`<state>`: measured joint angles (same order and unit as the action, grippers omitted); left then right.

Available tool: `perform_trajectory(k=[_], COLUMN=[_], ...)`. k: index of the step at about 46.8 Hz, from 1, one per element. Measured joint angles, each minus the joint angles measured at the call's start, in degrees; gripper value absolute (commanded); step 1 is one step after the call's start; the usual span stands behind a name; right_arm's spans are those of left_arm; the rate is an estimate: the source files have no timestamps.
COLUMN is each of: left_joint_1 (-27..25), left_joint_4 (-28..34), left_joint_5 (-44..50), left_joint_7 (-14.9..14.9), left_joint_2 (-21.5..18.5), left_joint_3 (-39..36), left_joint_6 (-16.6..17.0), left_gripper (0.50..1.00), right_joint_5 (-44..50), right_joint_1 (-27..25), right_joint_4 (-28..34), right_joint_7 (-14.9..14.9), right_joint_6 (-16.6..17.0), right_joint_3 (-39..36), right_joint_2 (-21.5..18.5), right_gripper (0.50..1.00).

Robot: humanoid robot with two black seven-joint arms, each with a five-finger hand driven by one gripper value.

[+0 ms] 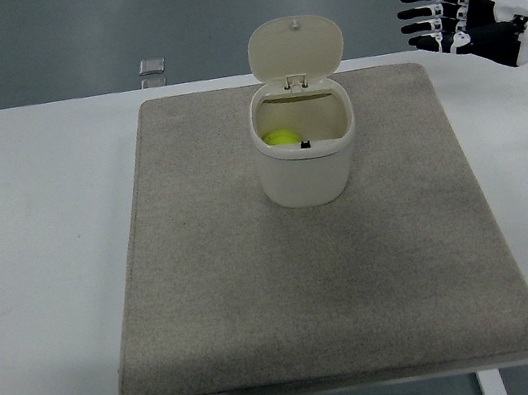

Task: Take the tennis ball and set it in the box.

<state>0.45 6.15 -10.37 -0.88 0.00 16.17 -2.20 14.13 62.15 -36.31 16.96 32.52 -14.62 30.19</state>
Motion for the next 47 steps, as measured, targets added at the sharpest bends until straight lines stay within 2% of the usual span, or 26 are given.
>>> perform_trajectory(k=[8, 16, 25, 29, 32, 40, 47], left_joint_1=[0.0, 0.0, 0.0, 0.0, 0.0, 0.0, 0.0], left_joint_4=[0.0, 0.0, 0.0, 0.0, 0.0, 0.0, 0.0], left_joint_5=[0.0, 0.0, 0.0, 0.0, 0.0, 0.0, 0.0], left_joint_7=[0.0, 0.0, 0.0, 0.0, 0.0, 0.0, 0.0], left_joint_2=[0.0, 0.0, 0.0, 0.0, 0.0, 0.0, 0.0], left_joint_3=[0.0, 0.0, 0.0, 0.0, 0.0, 0.0, 0.0], left_joint_6=[0.0, 0.0, 0.0, 0.0, 0.0, 0.0, 0.0], left_gripper=[0.992, 0.992, 0.992, 0.992, 0.992, 0.992, 0.992], right_joint_5=[-6.4, -13.8, -20.9, -25.5, -28.9, -32.7, -32.8], right_joint_1=[-0.5, -0.5, -0.9, -1.6, -1.7, -2.7, -3.0], right_joint_4=[3.9, 5.9, 6.2, 6.2, 6.2, 6.1, 6.2], right_joint_7=[-3.1, -8.8, -15.3, -17.0, -17.7, -17.8, -17.4], right_joint_6=[-0.1, -0.4, -4.1, -5.5, -6.0, -8.9, -9.5], right_joint_3=[0.0, -0.1, -0.1, -0.1, -0.1, -0.2, -1.3], right_joint_2=[-3.0, -5.4, -7.0, -7.6, -7.8, -8.6, -8.8], right_gripper=[0.860, 0.860, 0.862, 0.866, 0.901, 0.903, 0.903])
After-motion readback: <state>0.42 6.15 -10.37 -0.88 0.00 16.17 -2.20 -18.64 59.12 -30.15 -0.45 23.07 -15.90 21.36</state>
